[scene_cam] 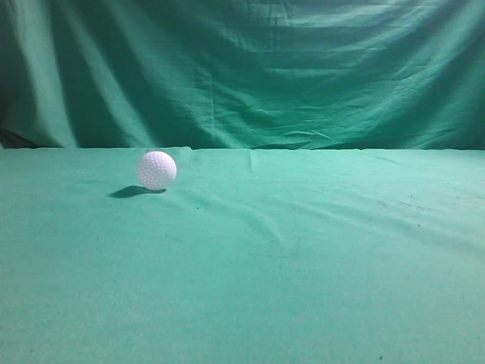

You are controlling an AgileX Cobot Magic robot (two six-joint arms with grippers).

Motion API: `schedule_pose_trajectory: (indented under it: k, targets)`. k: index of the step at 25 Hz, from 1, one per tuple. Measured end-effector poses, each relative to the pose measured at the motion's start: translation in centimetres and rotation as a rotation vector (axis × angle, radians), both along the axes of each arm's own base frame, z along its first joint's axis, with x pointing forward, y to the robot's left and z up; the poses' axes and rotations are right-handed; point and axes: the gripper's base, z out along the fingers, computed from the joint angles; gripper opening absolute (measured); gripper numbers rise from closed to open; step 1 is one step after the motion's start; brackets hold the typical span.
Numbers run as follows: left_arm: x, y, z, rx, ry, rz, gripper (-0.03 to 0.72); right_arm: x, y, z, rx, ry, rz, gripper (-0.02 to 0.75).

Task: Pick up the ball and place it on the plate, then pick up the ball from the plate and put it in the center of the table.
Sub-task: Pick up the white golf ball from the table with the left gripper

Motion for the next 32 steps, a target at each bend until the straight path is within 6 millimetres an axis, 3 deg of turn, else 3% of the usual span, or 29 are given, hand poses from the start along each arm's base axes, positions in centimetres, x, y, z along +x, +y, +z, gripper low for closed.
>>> schedule_pose_trajectory:
  k: [6, 12, 16, 20, 26, 32]
  targets:
    - [2.1, -0.3, 1.1, 0.076, 0.292, -0.012, 0.0, 0.0, 0.0, 0.0, 0.0, 0.0, 0.0, 0.046]
    - [2.6, -0.3, 1.2, 0.083, 0.311, -0.013, 0.0, 0.0, 0.0, 0.0, 0.0, 0.0, 0.0, 0.046]
    - [2.6, -0.5, 1.3, -0.002, 0.308, -0.031, 0.0, 0.0, 0.0, 0.0, 0.0, 0.0, 0.0, 0.046]
    - [2.7, -0.7, 2.0, 0.091, 0.327, -0.059, 0.0, 0.0, 0.0, 0.0, 0.0, 0.0, 0.0, 0.046]
    - [5.0, -1.5, 4.6, 0.249, 0.531, -0.159, 0.0, 0.0, 0.0, 0.0, 0.0, 0.0, 0.0, 0.046]
    - [8.2, -3.5, 4.5, 0.346, 0.647, -0.338, 0.0, 0.0, 0.0, 0.0, 0.0, 0.0, 0.0, 0.046]
